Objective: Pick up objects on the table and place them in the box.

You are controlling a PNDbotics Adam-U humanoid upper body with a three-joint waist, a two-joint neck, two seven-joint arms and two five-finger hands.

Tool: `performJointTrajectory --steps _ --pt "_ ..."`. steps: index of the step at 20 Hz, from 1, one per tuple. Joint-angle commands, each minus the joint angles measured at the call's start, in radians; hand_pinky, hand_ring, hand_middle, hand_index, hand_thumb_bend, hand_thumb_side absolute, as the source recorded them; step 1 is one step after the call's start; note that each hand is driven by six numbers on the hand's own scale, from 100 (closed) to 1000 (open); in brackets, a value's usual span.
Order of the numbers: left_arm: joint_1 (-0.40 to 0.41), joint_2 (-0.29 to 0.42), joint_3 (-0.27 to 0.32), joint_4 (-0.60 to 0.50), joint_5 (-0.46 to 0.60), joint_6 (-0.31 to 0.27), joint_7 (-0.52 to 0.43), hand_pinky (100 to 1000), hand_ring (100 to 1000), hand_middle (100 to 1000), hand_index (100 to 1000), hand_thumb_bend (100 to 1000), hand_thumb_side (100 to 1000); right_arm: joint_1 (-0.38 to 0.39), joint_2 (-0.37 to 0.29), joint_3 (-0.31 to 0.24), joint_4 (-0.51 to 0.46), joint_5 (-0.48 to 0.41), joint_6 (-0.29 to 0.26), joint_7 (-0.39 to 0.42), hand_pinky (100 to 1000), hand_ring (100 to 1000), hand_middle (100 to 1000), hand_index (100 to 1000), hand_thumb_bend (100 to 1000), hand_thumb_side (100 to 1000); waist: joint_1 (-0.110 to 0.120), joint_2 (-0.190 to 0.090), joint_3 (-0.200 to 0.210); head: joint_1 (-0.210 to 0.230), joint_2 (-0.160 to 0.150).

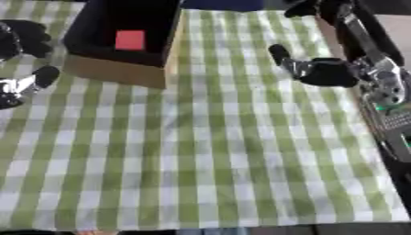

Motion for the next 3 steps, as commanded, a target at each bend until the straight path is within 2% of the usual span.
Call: performJointTrajectory --steps 1,3 --pt "-0.004 0.01 0.01 -0.013 0.0 -0.002 0.005 683 670 655 791 588 462 0.013 0.007 -0.022 -0.044 0.009 0.006 -0.005 805 728 748 843 313 100 0.002 -0.011 -0.004 0.045 -0.002" --pt "0.0 0.007 0.013 -0.017 0.001 -0.002 0.006 683 669 655 791 587 462 0.026 0.021 -0.027 -0.057 0.009 0.009 -0.003 805 728 748 842 310 100 0.004 -0.008 -0.008 0.062 -0.016"
